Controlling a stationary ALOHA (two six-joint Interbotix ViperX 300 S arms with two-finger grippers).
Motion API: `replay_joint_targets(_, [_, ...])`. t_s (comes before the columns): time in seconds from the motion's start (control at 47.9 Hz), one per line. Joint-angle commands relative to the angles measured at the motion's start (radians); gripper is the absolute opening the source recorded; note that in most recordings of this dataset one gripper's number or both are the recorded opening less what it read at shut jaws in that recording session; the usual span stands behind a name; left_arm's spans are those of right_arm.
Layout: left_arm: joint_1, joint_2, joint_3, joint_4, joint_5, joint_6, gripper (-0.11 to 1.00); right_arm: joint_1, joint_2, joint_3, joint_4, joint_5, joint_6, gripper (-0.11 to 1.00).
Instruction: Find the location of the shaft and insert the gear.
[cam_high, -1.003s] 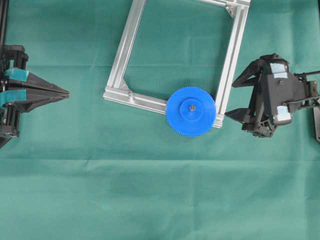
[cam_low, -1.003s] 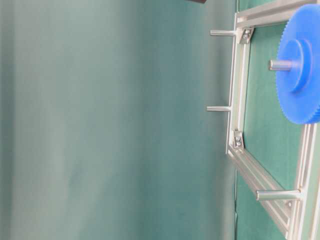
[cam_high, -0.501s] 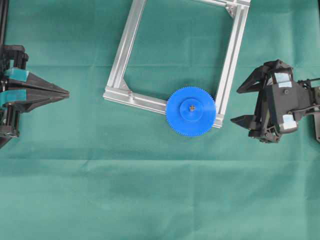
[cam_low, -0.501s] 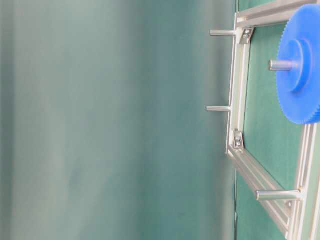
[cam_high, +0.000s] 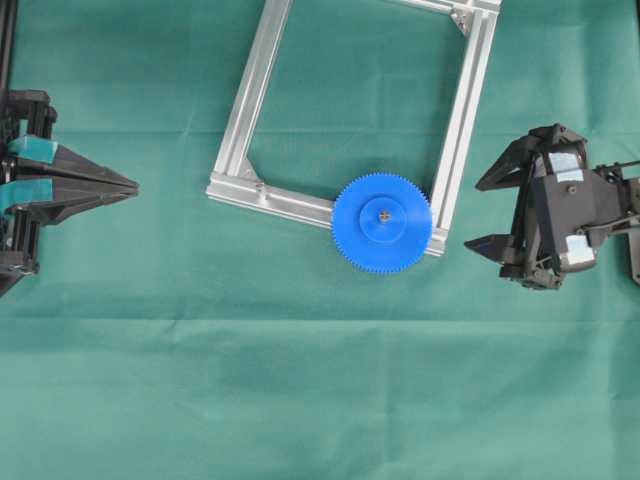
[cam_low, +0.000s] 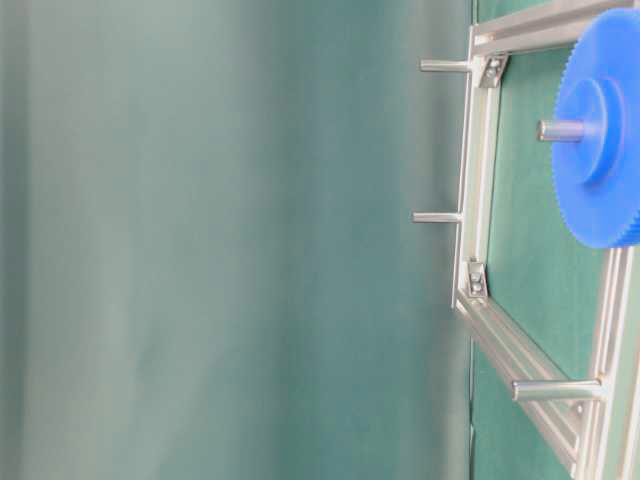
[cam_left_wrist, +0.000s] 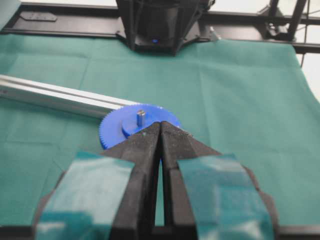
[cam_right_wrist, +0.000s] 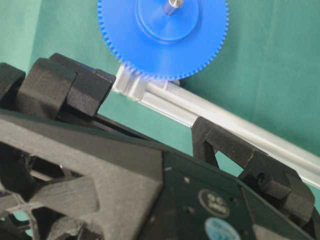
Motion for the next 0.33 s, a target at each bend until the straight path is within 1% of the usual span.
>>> replay_joint_targets(0.0, [0.002, 0.008, -0.012, -0.003, -0.006, -0.002, 0.00, 0.005, -0.012, -0.009, -0.002, -0.005, 0.002, 0.86])
replay_joint_targets(0.313, [0.002, 0.008, -0.012, -0.003, -0.006, -0.002, 0.00, 0.011, -0.012, -0.005, -0.002, -0.005, 0.002, 0.86])
